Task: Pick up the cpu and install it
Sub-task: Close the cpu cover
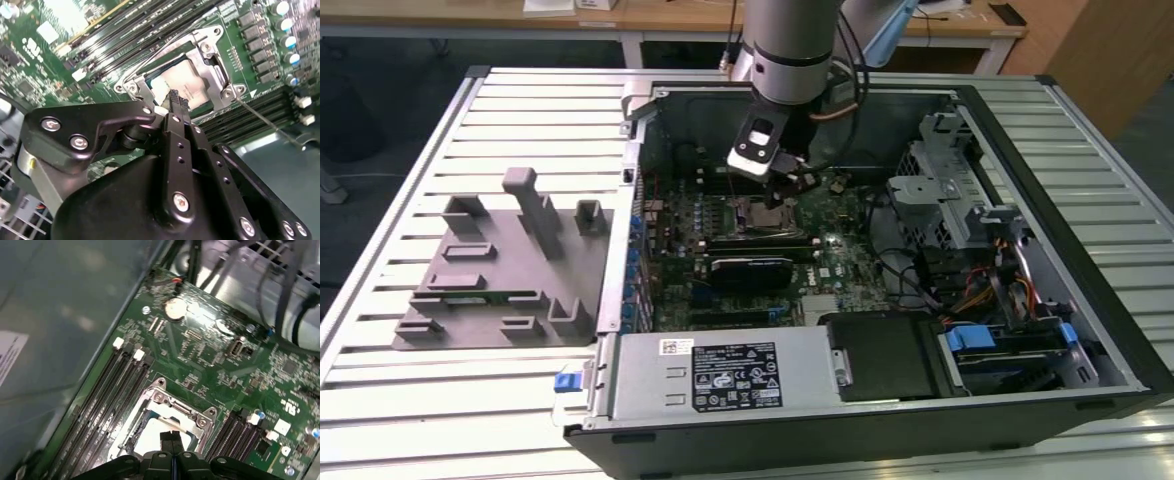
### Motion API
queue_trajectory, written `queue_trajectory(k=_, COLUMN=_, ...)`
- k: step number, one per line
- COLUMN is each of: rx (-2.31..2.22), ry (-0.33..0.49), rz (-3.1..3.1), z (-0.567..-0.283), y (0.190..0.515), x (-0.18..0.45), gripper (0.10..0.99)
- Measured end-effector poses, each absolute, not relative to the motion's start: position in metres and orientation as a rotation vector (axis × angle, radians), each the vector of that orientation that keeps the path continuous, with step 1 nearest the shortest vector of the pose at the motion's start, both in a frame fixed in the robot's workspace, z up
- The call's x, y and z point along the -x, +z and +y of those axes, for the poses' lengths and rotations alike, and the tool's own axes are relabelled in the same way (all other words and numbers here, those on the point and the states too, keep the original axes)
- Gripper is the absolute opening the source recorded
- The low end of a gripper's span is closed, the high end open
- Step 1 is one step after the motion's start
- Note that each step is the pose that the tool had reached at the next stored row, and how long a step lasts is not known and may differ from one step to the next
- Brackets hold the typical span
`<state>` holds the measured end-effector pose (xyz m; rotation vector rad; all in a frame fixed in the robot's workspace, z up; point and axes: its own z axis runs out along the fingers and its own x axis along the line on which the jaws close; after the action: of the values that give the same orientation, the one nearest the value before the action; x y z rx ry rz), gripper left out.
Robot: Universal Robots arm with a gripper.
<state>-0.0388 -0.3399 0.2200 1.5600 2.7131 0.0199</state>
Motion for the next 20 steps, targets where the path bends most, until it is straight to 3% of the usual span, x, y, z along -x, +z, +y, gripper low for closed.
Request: queue_trajectory(k=20, rx=-1.046, ry=0.022, rz=2.952, z=-0.3399, y=0.2199, x=0.0388, gripper=0.106)
